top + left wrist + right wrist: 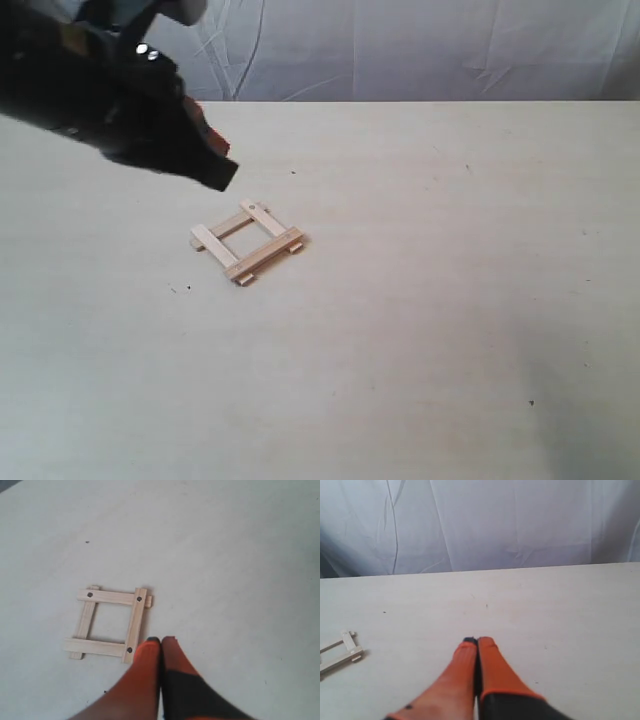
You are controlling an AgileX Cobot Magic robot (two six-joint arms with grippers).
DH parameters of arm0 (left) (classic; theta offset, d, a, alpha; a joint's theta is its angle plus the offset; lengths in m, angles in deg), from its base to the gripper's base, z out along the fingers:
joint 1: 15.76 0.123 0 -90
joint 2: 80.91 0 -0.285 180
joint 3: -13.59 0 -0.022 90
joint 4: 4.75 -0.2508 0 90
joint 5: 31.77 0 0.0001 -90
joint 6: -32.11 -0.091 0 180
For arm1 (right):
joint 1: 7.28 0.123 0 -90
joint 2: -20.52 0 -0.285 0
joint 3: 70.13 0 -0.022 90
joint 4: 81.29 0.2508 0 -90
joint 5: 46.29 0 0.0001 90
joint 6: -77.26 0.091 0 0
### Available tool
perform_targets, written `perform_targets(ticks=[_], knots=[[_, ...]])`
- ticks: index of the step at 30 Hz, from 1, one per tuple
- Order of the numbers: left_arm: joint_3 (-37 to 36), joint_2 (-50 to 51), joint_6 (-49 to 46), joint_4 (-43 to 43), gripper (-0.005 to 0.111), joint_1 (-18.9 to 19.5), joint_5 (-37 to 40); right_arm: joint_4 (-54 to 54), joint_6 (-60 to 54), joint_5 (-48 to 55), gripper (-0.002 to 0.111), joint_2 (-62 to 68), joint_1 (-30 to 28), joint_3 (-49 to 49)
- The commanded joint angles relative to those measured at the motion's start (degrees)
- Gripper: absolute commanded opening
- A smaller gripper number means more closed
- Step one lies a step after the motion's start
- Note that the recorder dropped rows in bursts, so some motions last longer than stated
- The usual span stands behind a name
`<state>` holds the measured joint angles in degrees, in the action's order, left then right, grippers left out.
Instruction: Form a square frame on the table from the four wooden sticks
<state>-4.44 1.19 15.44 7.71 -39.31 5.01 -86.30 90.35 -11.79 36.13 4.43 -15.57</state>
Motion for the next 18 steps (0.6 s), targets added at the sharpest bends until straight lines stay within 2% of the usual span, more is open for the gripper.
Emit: perform_targets(ticks=[1, 3, 8, 18], knots=[[-10.8, -14.2, 0.0, 1.0, 0.0, 0.0, -6.3, -0.5, 0.1, 0.1, -0.001, -0.1, -0.4, 1.2], [-13.0, -19.7, 0.0, -0.6, 0.0, 0.0, -5.6, 0.6, 0.1, -0.3, -0.001, -0.1, -0.4, 1.2], [-13.2, -25.4, 0.0, -1.2, 0.0, 0.0, 1.2, 0.6, 0.1, -0.3, -0.001, -0.1, -0.4, 1.2], [-13.2, -29.6, 0.0, -1.2, 0.0, 0.0, 1.2, 0.6, 0.1, -0.7, -0.001, -0.1, -0.4, 1.6]])
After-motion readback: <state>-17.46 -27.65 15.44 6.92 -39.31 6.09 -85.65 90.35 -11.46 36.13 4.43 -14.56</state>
